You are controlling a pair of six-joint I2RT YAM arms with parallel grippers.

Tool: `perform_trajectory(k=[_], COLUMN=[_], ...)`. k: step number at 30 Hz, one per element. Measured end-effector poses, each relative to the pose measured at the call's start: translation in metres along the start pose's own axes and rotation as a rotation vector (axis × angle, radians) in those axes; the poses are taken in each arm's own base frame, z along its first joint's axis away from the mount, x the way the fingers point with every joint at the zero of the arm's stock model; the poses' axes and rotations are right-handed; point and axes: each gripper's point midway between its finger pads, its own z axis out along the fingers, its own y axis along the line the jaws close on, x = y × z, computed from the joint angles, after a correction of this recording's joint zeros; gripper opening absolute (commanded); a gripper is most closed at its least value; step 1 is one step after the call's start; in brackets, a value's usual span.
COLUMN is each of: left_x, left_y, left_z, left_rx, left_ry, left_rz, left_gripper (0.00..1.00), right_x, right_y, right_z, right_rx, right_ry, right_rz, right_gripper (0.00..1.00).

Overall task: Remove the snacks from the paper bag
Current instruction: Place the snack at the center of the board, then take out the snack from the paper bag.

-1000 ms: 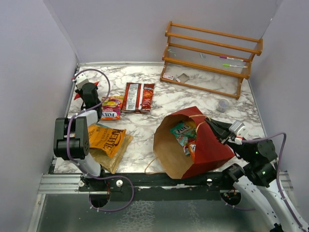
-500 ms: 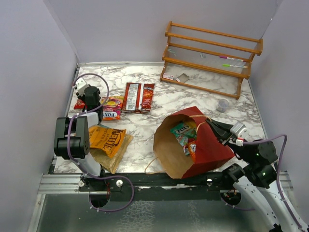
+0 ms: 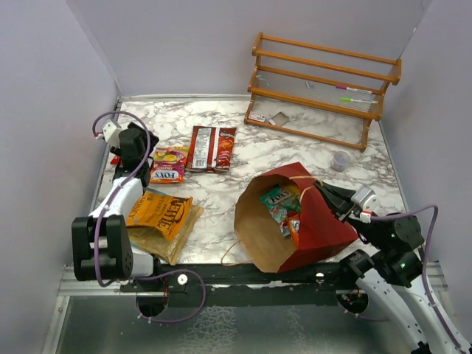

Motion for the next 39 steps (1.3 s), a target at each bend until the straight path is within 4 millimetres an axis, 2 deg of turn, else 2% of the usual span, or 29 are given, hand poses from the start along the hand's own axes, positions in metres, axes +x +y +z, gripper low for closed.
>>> perform_trajectory(k=[5,11,13,18,23,25,29,32,35,39], left_x=[0.022,0.085,0.089,0.072,0.068,0.065,0.057,0.063,0.095,0.164], left_y=[-0.044,-0.106,-0.124,-0.16,-0.175,-0.181,-0.182,-0.177,-0.167,-0.143], left_z=[-0.032,-0.091,-0.106,-0.13,-0.16,-0.179,-0.23,-0.262,-0.291,-0.332], left_rx=[0.222,0.543,0.633,0.797,0.893,0.939,1.051,1.112,1.155,1.169], left_ry=[0.135,0.397,0.444,0.458,0.466,0.455,0.413,0.41,0.489,0.652], left_rz=[0.005,0.19,0.227,0.236,0.234,0.243,0.254,0.247,0.235,0.274], left_gripper=[0.7,0.71,0.71,0.78,0.8,0.8,0.77,0.74,0.73,0.73], right_x=[0.002,0.005,0.004,0.002,0.003,0.003,0.003,0.004,0.004,0.004], right_y=[0.0,0.001,0.0,-0.002,-0.001,-0.001,-0.001,-0.001,-0.001,-0.001], right_z=[0.001,0.002,0.001,-0.001,0.0,0.0,0.0,0.0,0.0,0.001], right_rx=[-0.002,-0.005,-0.001,0.013,0.011,0.01,0.011,0.012,0.012,0.012], right_ry=[0.006,0.017,0.013,0.001,0.003,0.005,0.003,0.004,0.002,0.002], right_rz=[0.002,0.005,0.003,-0.001,0.0,0.0,0.0,0.0,0.0,0.0], right_gripper=[0.02,0.02,0.02,0.02,0.02,0.02,0.02,0.02,0.02,0.02])
